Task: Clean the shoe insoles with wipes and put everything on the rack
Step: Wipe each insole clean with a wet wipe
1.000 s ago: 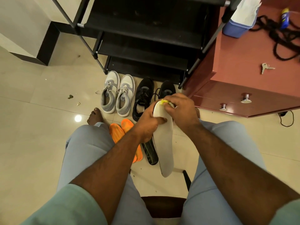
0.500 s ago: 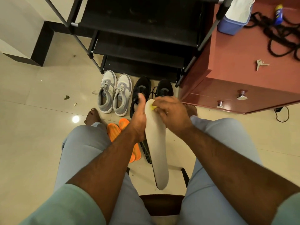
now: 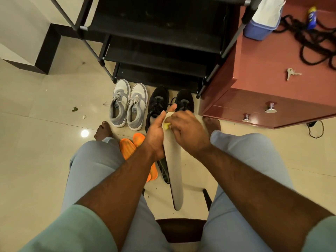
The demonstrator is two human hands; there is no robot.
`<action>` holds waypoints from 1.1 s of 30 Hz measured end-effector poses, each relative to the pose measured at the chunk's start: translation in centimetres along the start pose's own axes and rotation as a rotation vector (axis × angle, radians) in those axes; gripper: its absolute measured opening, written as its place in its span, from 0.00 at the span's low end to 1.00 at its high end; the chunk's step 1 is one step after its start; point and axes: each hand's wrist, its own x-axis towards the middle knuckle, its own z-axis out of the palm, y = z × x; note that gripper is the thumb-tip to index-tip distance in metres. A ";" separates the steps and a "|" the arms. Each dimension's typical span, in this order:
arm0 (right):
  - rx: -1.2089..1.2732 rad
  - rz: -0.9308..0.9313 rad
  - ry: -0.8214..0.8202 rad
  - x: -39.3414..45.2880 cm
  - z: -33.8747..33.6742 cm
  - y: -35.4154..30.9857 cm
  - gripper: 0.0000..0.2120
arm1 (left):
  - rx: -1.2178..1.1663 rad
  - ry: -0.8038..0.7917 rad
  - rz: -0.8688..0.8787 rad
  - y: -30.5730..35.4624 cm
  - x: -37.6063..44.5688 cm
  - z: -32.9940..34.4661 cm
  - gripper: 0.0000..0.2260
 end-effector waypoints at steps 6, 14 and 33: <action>0.020 0.007 0.019 -0.2 0.4 -0.4 0.12 | 0.027 0.039 0.001 -0.1 -0.1 -0.4 0.23; -0.004 0.113 0.010 0.8 0.1 0.4 0.13 | 0.095 0.017 -0.092 -0.7 -0.4 0.2 0.28; -0.033 -0.048 -0.136 -0.7 -0.1 0.3 0.11 | 0.118 -0.028 0.025 0.7 0.2 -1.1 0.23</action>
